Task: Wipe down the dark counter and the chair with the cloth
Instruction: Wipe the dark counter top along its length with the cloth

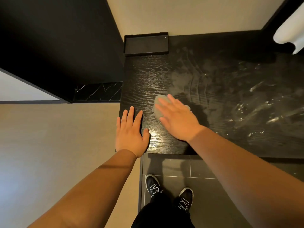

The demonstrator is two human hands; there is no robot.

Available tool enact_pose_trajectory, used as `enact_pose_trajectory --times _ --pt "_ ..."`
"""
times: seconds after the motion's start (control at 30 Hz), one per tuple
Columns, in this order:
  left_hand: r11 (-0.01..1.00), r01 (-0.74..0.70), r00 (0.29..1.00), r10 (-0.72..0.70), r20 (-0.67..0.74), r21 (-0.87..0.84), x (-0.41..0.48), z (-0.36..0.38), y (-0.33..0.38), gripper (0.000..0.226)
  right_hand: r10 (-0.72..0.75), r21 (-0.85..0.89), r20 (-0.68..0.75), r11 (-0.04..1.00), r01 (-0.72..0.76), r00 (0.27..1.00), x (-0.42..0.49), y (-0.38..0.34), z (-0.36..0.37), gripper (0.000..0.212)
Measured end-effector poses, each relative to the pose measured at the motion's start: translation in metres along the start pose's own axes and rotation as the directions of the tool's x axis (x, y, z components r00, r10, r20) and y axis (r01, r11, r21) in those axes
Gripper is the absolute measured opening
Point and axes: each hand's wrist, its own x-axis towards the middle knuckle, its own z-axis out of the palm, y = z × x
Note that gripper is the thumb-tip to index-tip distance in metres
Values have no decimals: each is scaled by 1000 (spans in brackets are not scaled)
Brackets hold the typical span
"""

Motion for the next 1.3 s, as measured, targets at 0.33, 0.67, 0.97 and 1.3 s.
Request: enact_pose_trajectory --times 0.33,0.67,0.97,1.3 --pt "1000 -8 1000 8 6 -4 1 0 -1 75 -7 -83 92 996 14 996 -27 -45 10 63" --pt "1000 -6 1000 6 -5 -25 0 -3 -1 77 223 45 -108 975 -219 969 -70 32 7 58" --pt "1000 5 1000 -6 -28 -28 -1 -3 0 74 -30 -54 -7 998 29 1000 -81 -42 36 62" --pt "999 2 999 -4 -54 -40 -2 -3 1 68 217 -45 -133 973 -225 967 -143 48 9 51"
